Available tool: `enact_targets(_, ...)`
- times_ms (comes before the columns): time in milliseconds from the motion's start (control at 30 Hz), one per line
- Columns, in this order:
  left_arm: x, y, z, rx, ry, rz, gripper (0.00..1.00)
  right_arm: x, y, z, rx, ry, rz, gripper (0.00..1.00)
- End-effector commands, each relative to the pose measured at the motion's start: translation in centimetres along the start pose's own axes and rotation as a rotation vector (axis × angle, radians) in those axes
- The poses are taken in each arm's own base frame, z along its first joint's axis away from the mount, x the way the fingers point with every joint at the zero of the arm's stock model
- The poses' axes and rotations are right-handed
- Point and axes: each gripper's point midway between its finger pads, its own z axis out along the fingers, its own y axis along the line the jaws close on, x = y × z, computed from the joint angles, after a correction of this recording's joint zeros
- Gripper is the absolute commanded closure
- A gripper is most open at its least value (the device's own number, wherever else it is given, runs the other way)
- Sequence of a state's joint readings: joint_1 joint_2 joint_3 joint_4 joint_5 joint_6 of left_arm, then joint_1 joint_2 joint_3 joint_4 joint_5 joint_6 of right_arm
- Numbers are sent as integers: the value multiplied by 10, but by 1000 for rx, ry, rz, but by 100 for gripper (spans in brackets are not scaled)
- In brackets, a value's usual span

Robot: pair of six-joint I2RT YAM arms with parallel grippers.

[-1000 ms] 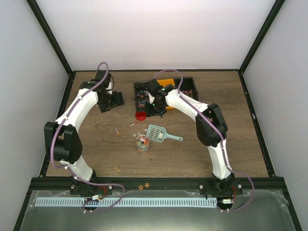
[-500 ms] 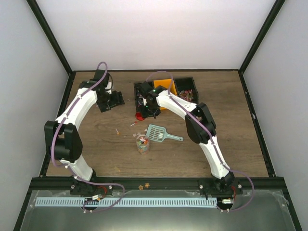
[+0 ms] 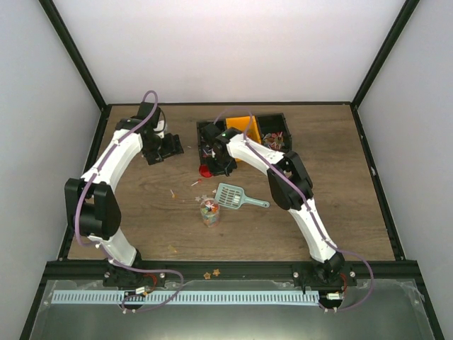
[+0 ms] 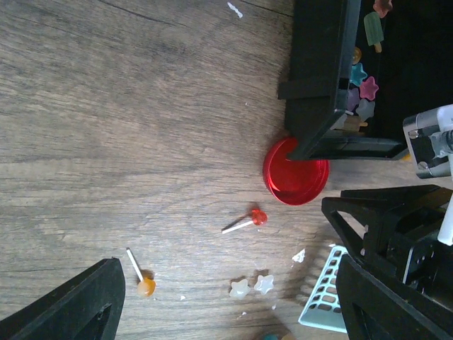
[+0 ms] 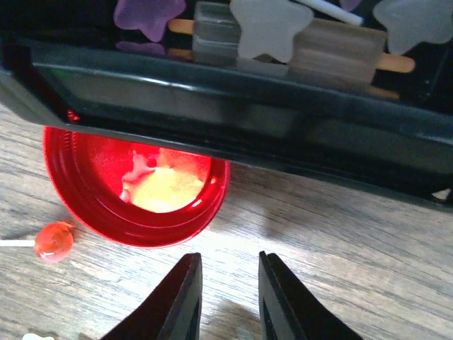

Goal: Pack the candies
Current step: Pick up the bottle lid at the center of the board.

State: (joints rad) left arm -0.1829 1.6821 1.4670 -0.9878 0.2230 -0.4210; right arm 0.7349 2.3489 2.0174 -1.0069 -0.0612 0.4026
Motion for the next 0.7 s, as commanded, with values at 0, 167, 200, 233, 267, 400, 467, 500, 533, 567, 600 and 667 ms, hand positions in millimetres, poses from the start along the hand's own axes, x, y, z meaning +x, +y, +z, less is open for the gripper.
enact_targets(0,-3,-4,-10,26,-29,17,16,-3,-5,-3,54,-12,0,78)
enact_targets(167,-3,-3,-9,27,-31,21,16,-4,-4,-7,50,-20,-2,90)
enact_targets(200,-3,-3,-10,26,-31,20,16,-4,-4,-7,52,-20,-2,91)
enact_targets(233,-2,-3,-10,27,-30,22,16,-5,-4,-9,54,-22,-1,91)
enact_targets(267,-2,-3,-10,28,-30,21,16,-6,-3,-12,51,-30,1,89)
enact_targets(400,0,-2,-13,25,-39,22,16,-18,10,-27,-19,-85,4,63)
enact_targets(467,1,-1,-13,22,-37,21,16,-22,14,-24,-32,-86,4,61)
enact_targets(500,2,0,-13,18,-34,20,16,-22,14,-20,-30,-81,2,61)
enact_targets(533,2,1,-14,15,-35,19,16,-22,14,-16,-29,-74,0,61)
enact_targets(567,3,1,-14,13,-37,19,16,-21,13,-9,-25,-63,-3,61)
enact_targets(600,3,1,-15,11,-38,19,16,-19,12,-3,-20,-52,-5,62)
enact_targets(667,3,2,-16,7,-40,15,16,-18,11,5,-13,-41,-12,63)
